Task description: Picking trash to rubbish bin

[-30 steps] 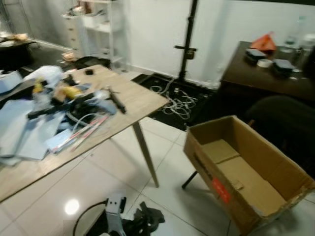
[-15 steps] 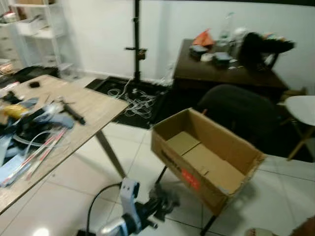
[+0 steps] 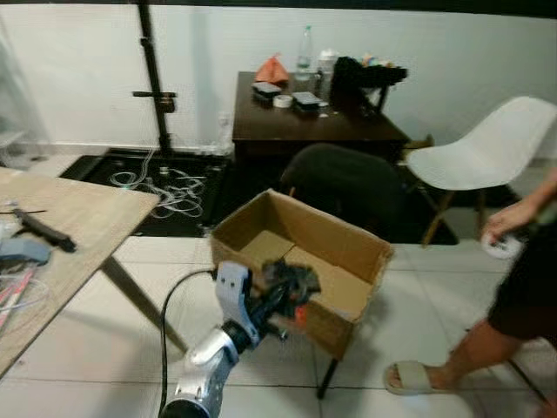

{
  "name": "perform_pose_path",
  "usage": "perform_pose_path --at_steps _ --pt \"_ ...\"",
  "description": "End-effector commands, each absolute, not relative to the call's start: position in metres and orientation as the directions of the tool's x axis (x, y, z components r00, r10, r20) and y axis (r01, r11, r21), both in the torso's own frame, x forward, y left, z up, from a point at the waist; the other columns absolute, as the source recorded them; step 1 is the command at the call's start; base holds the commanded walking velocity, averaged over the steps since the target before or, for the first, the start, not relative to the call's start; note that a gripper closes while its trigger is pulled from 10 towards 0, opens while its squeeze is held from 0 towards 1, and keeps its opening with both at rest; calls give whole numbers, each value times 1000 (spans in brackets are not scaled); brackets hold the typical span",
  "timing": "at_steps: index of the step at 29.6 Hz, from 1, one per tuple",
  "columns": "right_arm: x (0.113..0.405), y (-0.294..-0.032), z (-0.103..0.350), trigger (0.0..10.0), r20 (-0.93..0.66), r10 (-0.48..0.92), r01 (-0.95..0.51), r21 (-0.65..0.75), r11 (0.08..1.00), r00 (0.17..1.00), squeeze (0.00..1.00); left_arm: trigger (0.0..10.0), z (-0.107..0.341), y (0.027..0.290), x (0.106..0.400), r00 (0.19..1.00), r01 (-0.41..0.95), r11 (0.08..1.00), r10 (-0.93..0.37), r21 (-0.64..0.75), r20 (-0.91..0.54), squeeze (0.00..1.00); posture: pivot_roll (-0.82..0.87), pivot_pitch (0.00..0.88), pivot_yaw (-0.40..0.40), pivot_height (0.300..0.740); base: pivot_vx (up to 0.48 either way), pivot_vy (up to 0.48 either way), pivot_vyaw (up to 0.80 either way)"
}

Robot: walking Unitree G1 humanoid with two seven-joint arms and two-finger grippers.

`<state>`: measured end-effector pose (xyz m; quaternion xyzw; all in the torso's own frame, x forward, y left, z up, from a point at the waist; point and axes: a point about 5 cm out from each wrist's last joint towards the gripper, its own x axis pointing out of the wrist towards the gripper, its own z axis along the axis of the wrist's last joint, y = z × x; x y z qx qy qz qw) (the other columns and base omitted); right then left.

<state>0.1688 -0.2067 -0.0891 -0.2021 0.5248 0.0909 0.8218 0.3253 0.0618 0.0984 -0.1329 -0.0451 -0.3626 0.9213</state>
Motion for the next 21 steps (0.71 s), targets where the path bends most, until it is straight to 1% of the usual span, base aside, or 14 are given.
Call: perform_pose_path --at_steps 1,2,7,21 --pt "162 -205 -92 10000 -909 -58 -358 -221 907 414 0 10000 94 59 322 738 675 704 -653 -222 172 0 -119 96 36 740 0 0 -775" --pt "163 -204 -92 10000 -906 -52 -356 -217 909 419 0 10000 96 58 322 739 673 705 -649 -221 180 0 -119 96 36 740 0 0 -781" --pt "165 -202 -91 10000 -901 -39 -363 -213 907 431 0 10000 101 58 323 743 669 706 -637 -231 204 0 -117 97 37 740 0 0 0" --pt "164 -203 -92 10000 -903 -42 -367 -216 905 427 0 10000 108 54 323 709 705 673 -666 -224 232 0 -126 90 37 740 0 0 0"
